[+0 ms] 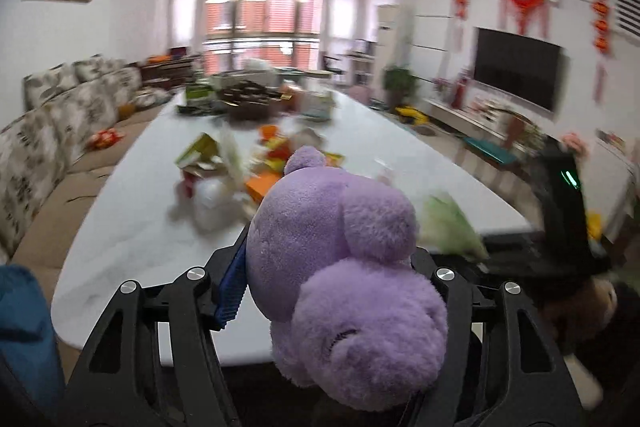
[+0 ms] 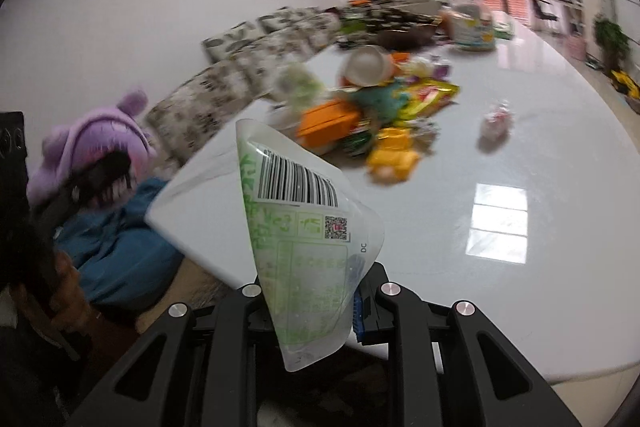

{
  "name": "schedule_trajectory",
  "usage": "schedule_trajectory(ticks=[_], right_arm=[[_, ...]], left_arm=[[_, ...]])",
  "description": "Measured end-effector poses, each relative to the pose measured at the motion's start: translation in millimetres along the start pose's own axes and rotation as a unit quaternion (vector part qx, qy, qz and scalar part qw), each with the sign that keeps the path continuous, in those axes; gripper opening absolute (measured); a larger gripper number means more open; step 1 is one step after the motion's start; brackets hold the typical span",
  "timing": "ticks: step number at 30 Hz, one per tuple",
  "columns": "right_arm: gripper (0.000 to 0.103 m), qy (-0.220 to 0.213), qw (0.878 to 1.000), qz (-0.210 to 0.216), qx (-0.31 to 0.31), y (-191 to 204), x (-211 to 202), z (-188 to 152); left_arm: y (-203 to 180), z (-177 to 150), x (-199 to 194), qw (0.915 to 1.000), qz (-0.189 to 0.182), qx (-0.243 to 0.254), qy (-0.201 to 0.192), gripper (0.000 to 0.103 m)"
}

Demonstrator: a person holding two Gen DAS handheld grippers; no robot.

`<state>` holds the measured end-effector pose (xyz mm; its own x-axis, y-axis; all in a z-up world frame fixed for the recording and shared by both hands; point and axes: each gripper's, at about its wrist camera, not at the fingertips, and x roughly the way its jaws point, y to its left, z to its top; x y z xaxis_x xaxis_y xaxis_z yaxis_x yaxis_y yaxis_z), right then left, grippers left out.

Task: Collect trash
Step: 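Carry both items to the trash bag and open both tools to drop them, then grasp the yellow toy car with the right tool while the left grasps a red snack wrapper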

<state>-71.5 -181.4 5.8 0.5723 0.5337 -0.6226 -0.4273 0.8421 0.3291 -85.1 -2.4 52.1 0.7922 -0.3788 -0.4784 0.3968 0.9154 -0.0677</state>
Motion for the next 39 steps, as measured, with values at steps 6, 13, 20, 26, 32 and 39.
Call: schedule_trajectory(ticks=[6,13,20,26,32,39], right_arm=[[0.025,0.130,0.990,0.030,-0.035,33,7,-79],[0.061,0.220,0.974,-0.039,-0.046,16,83,-149],[0.064,0.143,0.987,-0.015,-0.074,36,21,-96],[0.075,0.038,0.997,-0.057,-0.021,9,37,24],[0.065,0.085,0.987,-0.135,0.016,-34,139,96],[0.047,0.105,0.979,-0.172,-0.042,-42,155,106]], left_arm=[[-16,-94,15,0.9903,-0.006,0.041,0.133,0.066],[13,-184,98,0.9637,-0.009,0.015,0.266,0.086],[11,-141,60,0.9792,-0.009,0.023,0.202,0.090],[16,-82,38,0.9934,-0.022,-0.004,0.113,0.091],[28,-65,46,0.9960,0.008,-0.027,0.085,0.091],[41,-57,66,0.9952,0.015,-0.039,0.089,0.091]])
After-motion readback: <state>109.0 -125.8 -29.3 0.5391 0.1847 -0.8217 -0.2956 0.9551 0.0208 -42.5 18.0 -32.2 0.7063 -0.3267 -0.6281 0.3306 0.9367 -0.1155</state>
